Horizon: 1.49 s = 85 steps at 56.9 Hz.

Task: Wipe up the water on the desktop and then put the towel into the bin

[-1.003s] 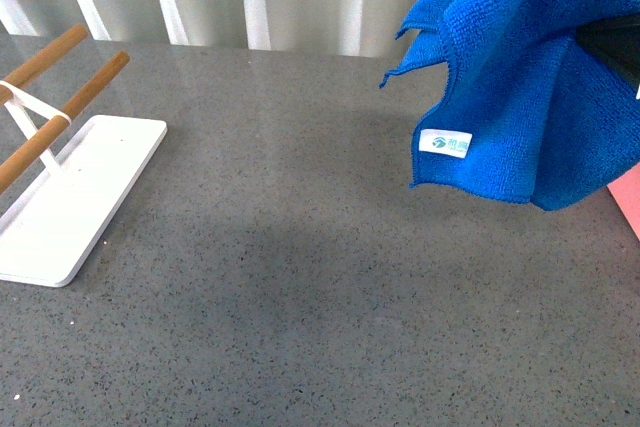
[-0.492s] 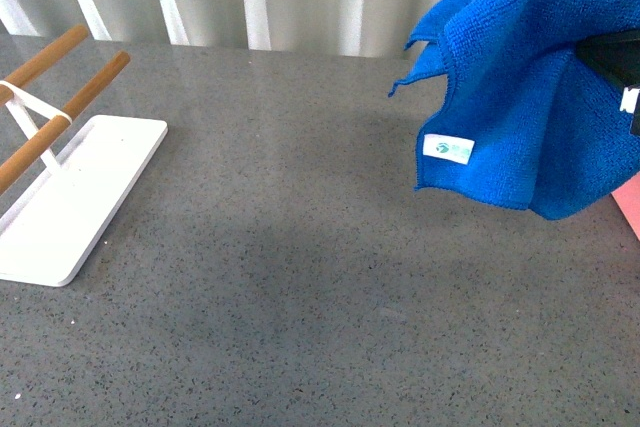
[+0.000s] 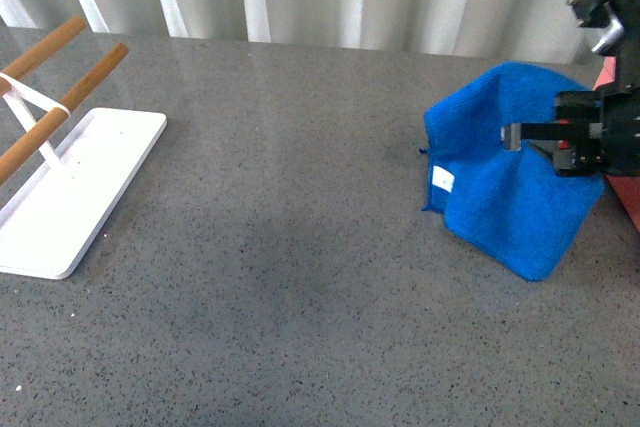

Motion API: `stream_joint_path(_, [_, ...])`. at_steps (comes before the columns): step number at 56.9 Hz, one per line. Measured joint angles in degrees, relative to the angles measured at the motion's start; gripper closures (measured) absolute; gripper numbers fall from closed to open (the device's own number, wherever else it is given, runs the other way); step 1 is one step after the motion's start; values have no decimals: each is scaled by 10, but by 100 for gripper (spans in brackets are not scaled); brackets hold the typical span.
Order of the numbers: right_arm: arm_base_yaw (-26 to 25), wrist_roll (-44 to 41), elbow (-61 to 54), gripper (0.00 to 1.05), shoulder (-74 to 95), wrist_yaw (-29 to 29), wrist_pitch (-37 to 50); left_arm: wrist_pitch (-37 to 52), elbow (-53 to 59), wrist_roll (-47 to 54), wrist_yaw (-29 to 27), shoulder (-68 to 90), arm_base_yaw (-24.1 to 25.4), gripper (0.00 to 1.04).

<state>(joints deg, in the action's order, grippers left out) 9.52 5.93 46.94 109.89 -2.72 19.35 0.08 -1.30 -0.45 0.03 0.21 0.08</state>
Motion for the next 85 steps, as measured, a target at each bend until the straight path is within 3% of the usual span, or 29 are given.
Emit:
stream_joint_path(5, [11,33,42,99,50,24,-47,0,0,0,0,0,0,5])
stream_joint_path(21, [10,49,61,99,111,48,-61,0,0,1,0,0,0,7])
stream_joint_path(43, [-54,12,72,99,162,47,-22,0,0,1,0,0,0,7])
stream_joint_path(65, [-85,-48,215,99,239,61,-40,0,0,1,0,0,0,7])
stream_joint_path(76, [-57,-61,304,99,280,41,-74,0,0,1,0,0,0,7])
stream_joint_path(85, [17,-37,342,99,287,-10,-116,0,0,1,0,0,0,7])
